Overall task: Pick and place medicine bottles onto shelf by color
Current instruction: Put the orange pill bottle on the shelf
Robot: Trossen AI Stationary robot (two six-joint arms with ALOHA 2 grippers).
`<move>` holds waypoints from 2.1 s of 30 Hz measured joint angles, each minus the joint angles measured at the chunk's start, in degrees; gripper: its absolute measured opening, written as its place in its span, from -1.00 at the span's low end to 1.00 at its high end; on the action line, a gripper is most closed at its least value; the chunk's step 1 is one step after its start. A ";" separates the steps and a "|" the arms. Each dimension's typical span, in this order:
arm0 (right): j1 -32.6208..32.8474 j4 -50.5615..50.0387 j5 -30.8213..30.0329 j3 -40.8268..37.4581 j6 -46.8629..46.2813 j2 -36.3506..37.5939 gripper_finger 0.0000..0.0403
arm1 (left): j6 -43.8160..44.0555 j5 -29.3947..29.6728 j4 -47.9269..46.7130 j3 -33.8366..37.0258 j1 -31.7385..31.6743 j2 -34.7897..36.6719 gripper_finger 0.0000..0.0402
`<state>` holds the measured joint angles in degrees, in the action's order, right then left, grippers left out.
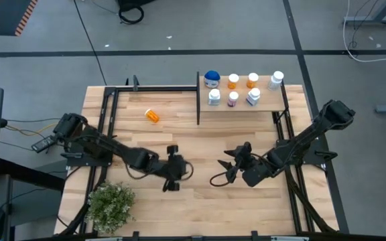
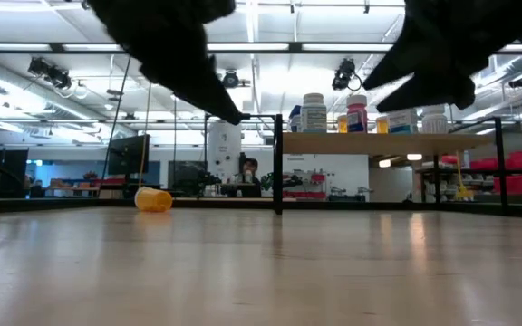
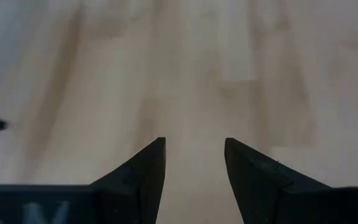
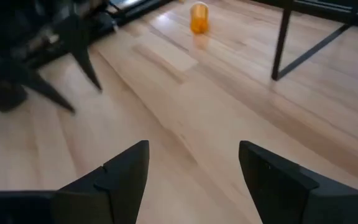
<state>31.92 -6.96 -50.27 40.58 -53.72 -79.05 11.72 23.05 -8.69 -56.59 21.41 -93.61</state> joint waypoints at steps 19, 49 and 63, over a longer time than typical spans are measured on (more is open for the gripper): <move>-8.50 2.47 -7.10 -1.05 22.76 0.00 0.27 | -10.84 -9.98 -49.36 -11.43 -30.05 10.87 0.48; -13.38 22.58 26.62 -0.98 48.45 0.00 0.27 | 30.77 -23.65 -40.95 -6.50 -61.91 1.93 0.42; -13.38 15.28 45.25 -0.98 50.98 -0.01 0.27 | 44.67 -24.76 -39.99 -6.52 -61.03 -2.46 0.42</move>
<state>18.55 8.33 -5.02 39.59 -2.74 -79.06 56.39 -1.71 -48.69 -63.11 -39.63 -96.07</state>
